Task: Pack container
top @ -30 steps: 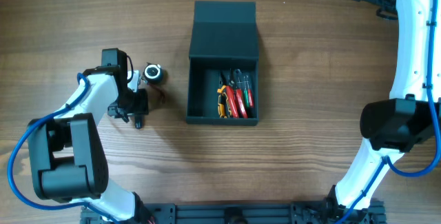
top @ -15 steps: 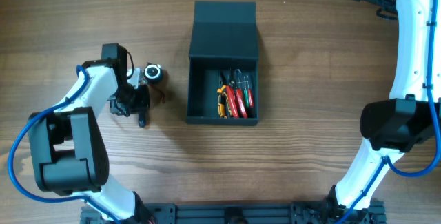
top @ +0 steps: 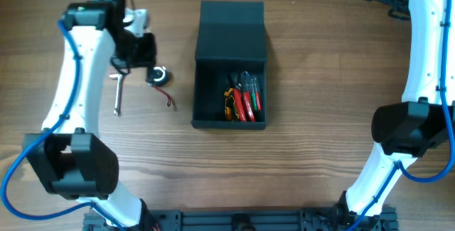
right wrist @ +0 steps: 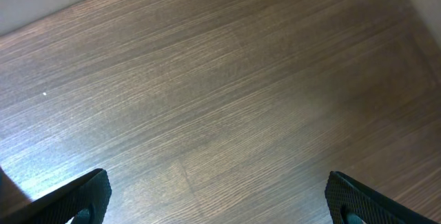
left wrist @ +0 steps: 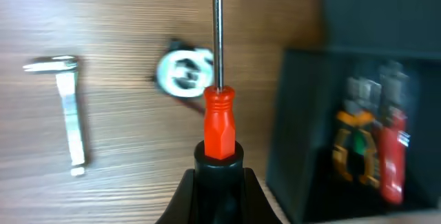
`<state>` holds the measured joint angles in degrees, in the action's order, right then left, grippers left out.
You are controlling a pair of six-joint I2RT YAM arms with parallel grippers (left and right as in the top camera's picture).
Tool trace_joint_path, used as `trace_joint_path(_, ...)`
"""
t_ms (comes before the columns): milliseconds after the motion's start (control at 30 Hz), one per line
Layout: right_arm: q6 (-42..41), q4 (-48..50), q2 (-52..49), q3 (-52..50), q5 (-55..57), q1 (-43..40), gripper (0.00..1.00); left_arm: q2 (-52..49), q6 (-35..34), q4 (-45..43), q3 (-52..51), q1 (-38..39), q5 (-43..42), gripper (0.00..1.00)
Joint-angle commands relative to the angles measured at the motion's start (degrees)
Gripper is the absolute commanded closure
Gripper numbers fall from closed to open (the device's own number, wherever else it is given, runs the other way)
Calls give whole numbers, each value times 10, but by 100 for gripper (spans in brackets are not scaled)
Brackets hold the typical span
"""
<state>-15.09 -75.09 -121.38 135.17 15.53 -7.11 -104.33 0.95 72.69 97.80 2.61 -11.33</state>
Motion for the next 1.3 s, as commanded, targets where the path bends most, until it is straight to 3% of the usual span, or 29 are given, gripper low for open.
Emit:
trace_joint_path(0, 1, 1, 12, 9, 12, 1, 0, 23, -3, 0, 13, 86, -50, 96)
trace_joint_path(100, 1, 1, 12, 9, 12, 1, 0, 23, -2, -25, 13, 183, -47, 96)
trace_joint_path(300, 0, 1, 12, 9, 12, 1, 0, 23, -14, -29, 11, 264, -3, 96)
trace_joint_path(533, 1, 1, 12, 9, 11, 1, 0, 0, -12, -53, -57, 268, 10, 96)
trace_joint_path(967, 1, 1, 12, 9, 12, 1, 0, -6, -12, -187, -209, 267, 44, 96)
trace_joint_path(1267, 1, 1, 12, 9, 11, 1, 0, -33, -12, -215, -228, 267, 65, 96)
